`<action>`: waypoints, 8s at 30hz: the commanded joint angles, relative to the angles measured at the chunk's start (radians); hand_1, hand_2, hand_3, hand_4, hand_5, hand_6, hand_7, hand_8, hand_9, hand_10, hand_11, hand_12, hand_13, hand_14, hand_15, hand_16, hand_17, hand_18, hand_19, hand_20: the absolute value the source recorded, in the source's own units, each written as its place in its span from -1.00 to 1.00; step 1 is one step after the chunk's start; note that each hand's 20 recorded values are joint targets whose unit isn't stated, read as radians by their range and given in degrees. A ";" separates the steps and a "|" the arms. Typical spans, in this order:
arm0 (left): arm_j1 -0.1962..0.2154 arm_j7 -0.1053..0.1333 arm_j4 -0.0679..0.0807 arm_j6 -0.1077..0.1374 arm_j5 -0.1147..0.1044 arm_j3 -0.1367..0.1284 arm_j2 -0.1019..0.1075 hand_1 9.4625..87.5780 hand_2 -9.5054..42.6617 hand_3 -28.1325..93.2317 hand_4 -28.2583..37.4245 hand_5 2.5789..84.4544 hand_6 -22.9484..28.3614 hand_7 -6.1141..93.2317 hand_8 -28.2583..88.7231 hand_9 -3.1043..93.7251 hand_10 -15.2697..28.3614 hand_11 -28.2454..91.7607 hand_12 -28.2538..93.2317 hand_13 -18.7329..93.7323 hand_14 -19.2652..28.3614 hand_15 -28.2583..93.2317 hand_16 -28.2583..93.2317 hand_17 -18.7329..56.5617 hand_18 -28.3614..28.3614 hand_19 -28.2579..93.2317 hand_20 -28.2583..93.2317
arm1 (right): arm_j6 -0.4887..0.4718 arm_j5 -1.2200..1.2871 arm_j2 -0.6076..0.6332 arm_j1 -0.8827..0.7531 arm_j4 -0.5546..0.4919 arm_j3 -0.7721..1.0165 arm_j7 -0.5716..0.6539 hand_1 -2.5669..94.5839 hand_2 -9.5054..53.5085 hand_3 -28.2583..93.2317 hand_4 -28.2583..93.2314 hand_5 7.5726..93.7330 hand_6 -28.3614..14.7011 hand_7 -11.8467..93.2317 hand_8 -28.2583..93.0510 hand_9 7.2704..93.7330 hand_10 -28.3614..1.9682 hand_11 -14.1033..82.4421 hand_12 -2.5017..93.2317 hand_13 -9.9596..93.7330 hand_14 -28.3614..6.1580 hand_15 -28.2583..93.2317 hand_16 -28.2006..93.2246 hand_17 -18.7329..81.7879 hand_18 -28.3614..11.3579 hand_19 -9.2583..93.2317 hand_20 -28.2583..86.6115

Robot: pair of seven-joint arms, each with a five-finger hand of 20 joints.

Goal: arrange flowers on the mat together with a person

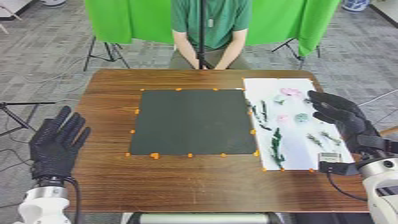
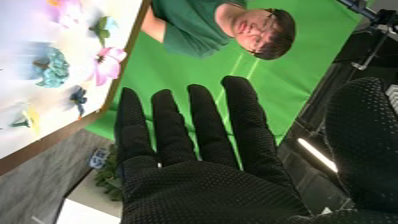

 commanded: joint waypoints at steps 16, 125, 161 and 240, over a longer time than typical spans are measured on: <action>0.024 0.011 -0.008 0.020 -0.017 -0.001 -0.007 -0.59 -0.20 0.67 -1.00 -0.20 0.20 -0.64 -0.70 -0.39 0.37 -0.25 -0.46 -0.36 0.30 -0.25 -0.66 -0.75 0.53 0.04 -0.40 | 0.016 0.026 -0.001 -0.002 -0.003 -0.008 0.000 -0.63 -0.44 0.74 -0.94 -0.36 0.18 -0.43 -0.75 -0.35 -0.01 -0.61 -0.67 -0.27 -0.20 -0.42 -0.31 -0.42 -0.48 -0.25 -0.30; 0.045 0.031 -0.014 0.039 -0.087 -0.014 -0.020 -0.63 -0.16 0.66 -1.00 -0.17 0.21 -0.64 -0.69 -0.37 0.37 -0.25 -0.46 -0.32 0.37 -0.22 -0.65 -0.76 0.58 0.08 -0.38 | -0.180 -0.892 0.224 0.010 -0.046 0.017 0.614 -0.45 -1.00 0.64 -1.00 0.16 0.03 -0.30 -0.75 -0.06 -0.46 0.44 -0.13 0.01 -0.50 0.56 -0.13 -0.33 -0.72 0.36 -0.12; 0.026 0.004 -0.001 0.035 -0.087 0.009 -0.013 -0.60 -0.16 0.67 -1.00 -0.14 0.23 -0.62 -0.69 -0.35 0.38 -0.23 -0.45 -0.30 0.37 -0.20 -0.65 -0.76 0.57 0.08 -0.38 | -0.282 -0.783 0.192 0.176 0.209 -0.227 0.664 0.10 -0.98 0.65 -0.99 0.43 0.27 0.11 -0.38 0.42 -0.05 0.32 0.12 0.38 -0.21 0.56 -0.04 -0.14 -0.71 0.51 -0.04; -0.117 -0.094 0.055 0.026 -0.080 0.122 0.096 -0.60 -0.17 0.67 -1.00 -0.14 0.23 -0.62 -0.69 -0.35 0.37 -0.23 -0.45 -0.30 0.39 -0.18 -0.65 -0.76 0.58 0.09 -0.38 | 0.327 -0.783 -0.322 0.684 0.416 -1.178 0.918 0.07 -0.82 0.69 -0.93 0.42 0.13 0.27 -0.26 0.49 -0.28 0.47 -0.04 0.49 -0.39 0.62 -0.10 -0.06 -1.00 0.79 -0.18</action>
